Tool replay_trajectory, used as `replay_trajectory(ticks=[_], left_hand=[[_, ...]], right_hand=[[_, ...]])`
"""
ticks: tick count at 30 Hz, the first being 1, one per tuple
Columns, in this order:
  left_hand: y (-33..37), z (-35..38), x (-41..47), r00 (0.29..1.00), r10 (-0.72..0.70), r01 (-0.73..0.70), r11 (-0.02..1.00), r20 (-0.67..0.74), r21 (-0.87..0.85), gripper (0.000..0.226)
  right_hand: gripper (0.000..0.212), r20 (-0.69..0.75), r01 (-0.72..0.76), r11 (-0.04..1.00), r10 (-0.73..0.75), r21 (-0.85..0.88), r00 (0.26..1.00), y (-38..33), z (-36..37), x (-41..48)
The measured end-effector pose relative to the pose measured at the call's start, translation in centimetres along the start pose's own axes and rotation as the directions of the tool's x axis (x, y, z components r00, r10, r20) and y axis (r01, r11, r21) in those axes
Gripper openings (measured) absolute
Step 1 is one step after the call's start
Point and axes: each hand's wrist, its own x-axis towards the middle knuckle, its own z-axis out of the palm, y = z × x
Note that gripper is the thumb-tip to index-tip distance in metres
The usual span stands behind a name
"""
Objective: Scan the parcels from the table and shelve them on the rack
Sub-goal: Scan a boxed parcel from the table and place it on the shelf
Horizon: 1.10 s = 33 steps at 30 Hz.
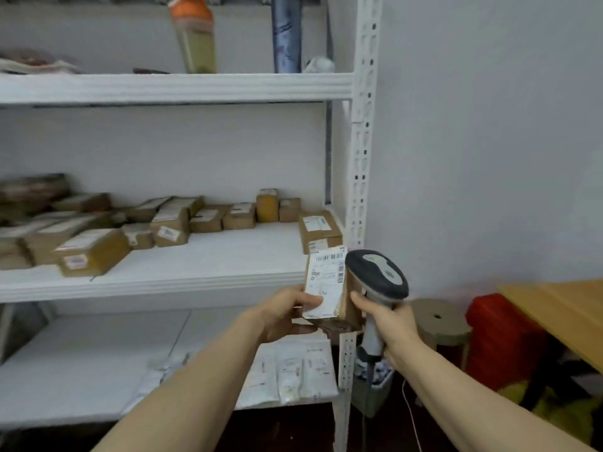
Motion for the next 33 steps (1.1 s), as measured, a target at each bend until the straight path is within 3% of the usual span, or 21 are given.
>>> replay_trajectory(ticks=[6, 10, 15, 20, 25, 33], left_hand=[[2.0, -8.9, -2.8, 0.979, 0.051, -0.039, 0.997, -0.199, 0.063, 0.046], [4.3, -13.0, -1.5, 0.986, 0.036, 0.003, 0.973, -0.162, 0.231, 0.070], [8.0, -16.9, 3.2, 0.948, 0.052, 0.050, 0.951, -0.315, 0.307, 0.069], [12.2, -18.8, 9.4, 0.904, 0.167, -0.099, 0.977, -0.393, 0.187, 0.065], [15.0, -19.3, 15.6, 0.918, 0.194, -0.154, 0.978, -0.347, 0.138, 0.077], [18.5, -20.9, 26.1, 0.908, 0.261, -0.230, 0.964, -0.326, 0.133, 0.074]], right_hand=[[0.039, 0.168, 0.032, 0.997, -0.019, -0.073, 0.986, 1.7, 11.0, 1.5], [0.030, 0.188, 0.031, 0.996, -0.015, -0.081, 0.982, 2.8, 15.6, 4.9], [0.029, 0.221, 0.020, 0.994, 0.005, -0.111, 0.975, 2.4, 19.1, 10.4], [0.041, 0.119, 0.024, 0.980, 0.000, -0.198, 0.993, 1.2, 18.8, 16.0], [0.015, 0.030, 0.052, 0.922, -0.044, -0.384, 0.999, 0.5, 17.3, 19.9], [0.020, -0.006, 0.054, 0.760, -0.076, -0.647, 0.997, -0.7, 17.1, 26.1]])
